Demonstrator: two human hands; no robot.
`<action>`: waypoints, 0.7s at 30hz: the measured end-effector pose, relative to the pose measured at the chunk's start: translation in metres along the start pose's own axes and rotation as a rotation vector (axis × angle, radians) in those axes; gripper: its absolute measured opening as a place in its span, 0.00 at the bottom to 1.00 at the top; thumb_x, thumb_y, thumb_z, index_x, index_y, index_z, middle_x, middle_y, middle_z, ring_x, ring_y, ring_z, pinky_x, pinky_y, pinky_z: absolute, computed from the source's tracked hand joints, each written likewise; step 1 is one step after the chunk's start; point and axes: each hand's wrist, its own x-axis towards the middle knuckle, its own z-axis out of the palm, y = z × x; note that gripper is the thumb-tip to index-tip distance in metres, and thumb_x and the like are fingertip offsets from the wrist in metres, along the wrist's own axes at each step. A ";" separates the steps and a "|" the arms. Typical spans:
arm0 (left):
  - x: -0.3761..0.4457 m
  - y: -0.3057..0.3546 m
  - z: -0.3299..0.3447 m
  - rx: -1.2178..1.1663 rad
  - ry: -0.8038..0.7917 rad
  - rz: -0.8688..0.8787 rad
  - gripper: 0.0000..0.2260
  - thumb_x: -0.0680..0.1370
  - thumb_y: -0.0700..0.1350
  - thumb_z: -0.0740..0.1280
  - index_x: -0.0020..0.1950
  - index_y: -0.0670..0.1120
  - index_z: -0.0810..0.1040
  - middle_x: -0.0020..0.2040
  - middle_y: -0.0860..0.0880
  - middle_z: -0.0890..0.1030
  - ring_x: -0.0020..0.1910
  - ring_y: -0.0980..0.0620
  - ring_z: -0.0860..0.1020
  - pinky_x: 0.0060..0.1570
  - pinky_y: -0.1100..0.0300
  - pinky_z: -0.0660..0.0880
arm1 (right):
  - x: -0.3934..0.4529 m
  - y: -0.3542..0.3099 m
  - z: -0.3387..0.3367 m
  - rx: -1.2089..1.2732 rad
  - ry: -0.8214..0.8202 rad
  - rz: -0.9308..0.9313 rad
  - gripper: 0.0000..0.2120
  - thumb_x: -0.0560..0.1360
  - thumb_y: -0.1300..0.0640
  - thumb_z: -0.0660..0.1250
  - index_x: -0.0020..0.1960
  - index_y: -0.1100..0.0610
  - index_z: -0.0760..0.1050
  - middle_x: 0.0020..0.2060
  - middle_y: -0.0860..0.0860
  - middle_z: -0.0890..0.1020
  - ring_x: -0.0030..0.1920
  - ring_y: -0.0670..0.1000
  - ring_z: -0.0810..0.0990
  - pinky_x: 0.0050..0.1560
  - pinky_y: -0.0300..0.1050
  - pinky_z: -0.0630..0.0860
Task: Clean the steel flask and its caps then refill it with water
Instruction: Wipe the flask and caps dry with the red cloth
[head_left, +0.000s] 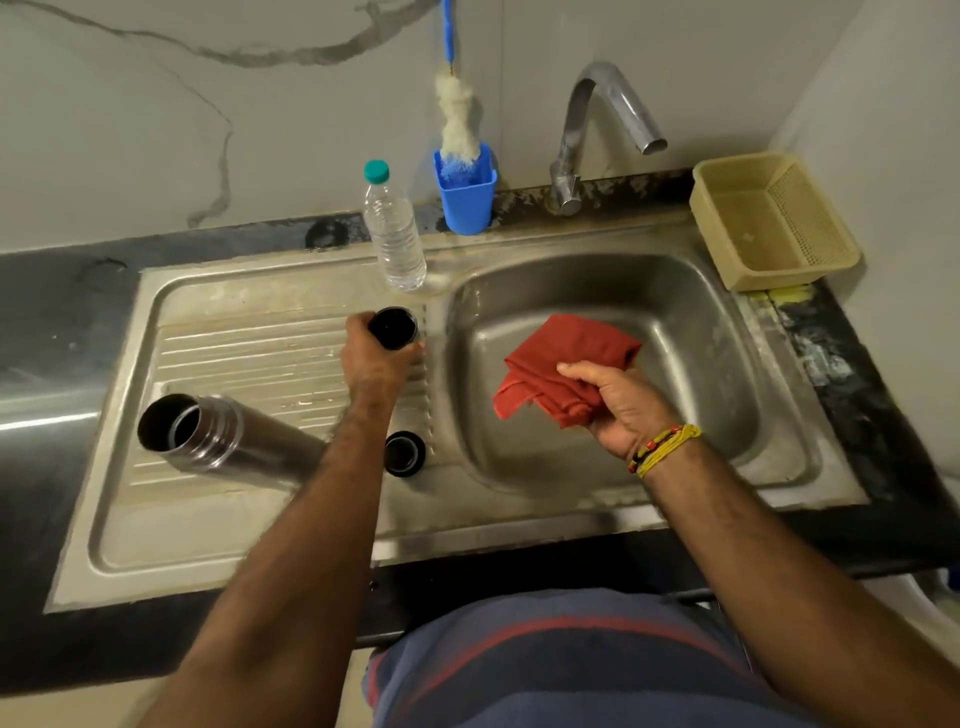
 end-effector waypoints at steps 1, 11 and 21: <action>0.000 0.001 0.002 -0.006 0.008 0.023 0.31 0.69 0.41 0.82 0.68 0.44 0.73 0.59 0.48 0.79 0.45 0.56 0.77 0.32 0.80 0.69 | 0.003 0.000 -0.002 -0.001 0.028 -0.027 0.14 0.72 0.73 0.68 0.54 0.61 0.81 0.44 0.57 0.87 0.41 0.56 0.87 0.40 0.54 0.84; -0.052 0.003 0.024 -0.041 -0.249 0.487 0.30 0.62 0.34 0.81 0.61 0.48 0.76 0.60 0.48 0.78 0.56 0.52 0.78 0.54 0.60 0.78 | -0.015 -0.026 -0.017 -0.163 -0.139 -0.128 0.24 0.75 0.45 0.68 0.57 0.66 0.82 0.46 0.65 0.84 0.37 0.58 0.77 0.42 0.52 0.77; -0.079 0.026 0.018 0.232 -0.343 0.675 0.32 0.62 0.38 0.83 0.64 0.48 0.78 0.60 0.49 0.78 0.56 0.54 0.76 0.56 0.68 0.74 | -0.021 -0.014 0.004 -0.974 -0.109 -0.854 0.24 0.65 0.69 0.72 0.59 0.55 0.79 0.51 0.51 0.81 0.51 0.50 0.80 0.57 0.42 0.77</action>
